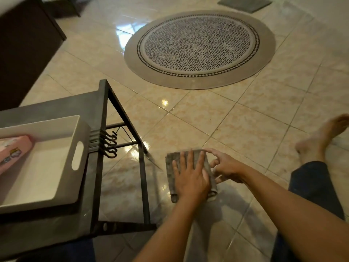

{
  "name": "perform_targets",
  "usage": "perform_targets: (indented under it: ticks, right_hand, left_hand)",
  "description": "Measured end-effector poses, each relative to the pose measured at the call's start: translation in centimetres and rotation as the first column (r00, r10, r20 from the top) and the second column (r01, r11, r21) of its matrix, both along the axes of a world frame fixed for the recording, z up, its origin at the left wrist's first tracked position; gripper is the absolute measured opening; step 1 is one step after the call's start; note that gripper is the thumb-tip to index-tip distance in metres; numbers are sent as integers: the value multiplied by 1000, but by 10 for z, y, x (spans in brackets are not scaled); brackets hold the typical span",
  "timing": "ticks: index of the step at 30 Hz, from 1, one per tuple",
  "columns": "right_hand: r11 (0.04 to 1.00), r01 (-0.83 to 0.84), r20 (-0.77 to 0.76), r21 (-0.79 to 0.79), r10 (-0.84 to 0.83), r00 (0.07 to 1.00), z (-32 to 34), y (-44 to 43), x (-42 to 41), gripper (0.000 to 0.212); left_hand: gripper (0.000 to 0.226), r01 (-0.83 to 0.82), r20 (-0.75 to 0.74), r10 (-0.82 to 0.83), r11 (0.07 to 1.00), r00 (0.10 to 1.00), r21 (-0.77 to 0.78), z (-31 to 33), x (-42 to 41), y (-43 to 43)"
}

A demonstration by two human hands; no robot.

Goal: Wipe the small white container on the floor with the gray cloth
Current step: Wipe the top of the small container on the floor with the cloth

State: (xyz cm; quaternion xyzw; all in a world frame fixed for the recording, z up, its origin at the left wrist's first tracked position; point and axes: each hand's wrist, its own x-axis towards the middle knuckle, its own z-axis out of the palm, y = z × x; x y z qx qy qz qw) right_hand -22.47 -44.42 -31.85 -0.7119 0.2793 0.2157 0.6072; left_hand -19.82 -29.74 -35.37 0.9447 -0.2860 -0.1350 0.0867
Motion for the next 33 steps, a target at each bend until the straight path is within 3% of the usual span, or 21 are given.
perform_targets:
  ticks: [3, 8, 13, 19, 23, 27, 33]
  right_hand:
    - [1000, 20, -2, 14, -20, 1000, 3, 3, -2, 87]
    - [1000, 4, -1, 7, -4, 1000, 2, 1, 0, 92]
    - [1000, 19, -7, 8, -19, 1000, 2, 1, 0, 90]
    - [1000, -14, -2, -3, 14, 1000, 1, 4, 2, 94]
    - [998, 65, 20, 17, -65, 998, 3, 7, -6, 97]
    - [984, 174, 58, 40, -177, 983, -5, 13, -11, 96]
    - [848, 519, 88, 107, -528, 845, -25, 47, -44, 103]
  left_hand:
    - [70, -51, -30, 52, 998, 998, 20, -1, -8, 13]
    - [58, 38, -21, -38, 999, 999, 4, 1, -9, -3]
    - [79, -99, -64, 97, 995, 993, -18, 11, -4, 15]
    - [80, -15, -46, 17, 999, 999, 39, 9, 3, 0]
    - [78, -136, -46, 134, 990, 990, -25, 10, -3, 19]
    - [81, -125, -99, 122, 992, 988, -22, 10, -31, 23]
    - [71, -41, -68, 41, 999, 997, -9, 5, -23, 11]
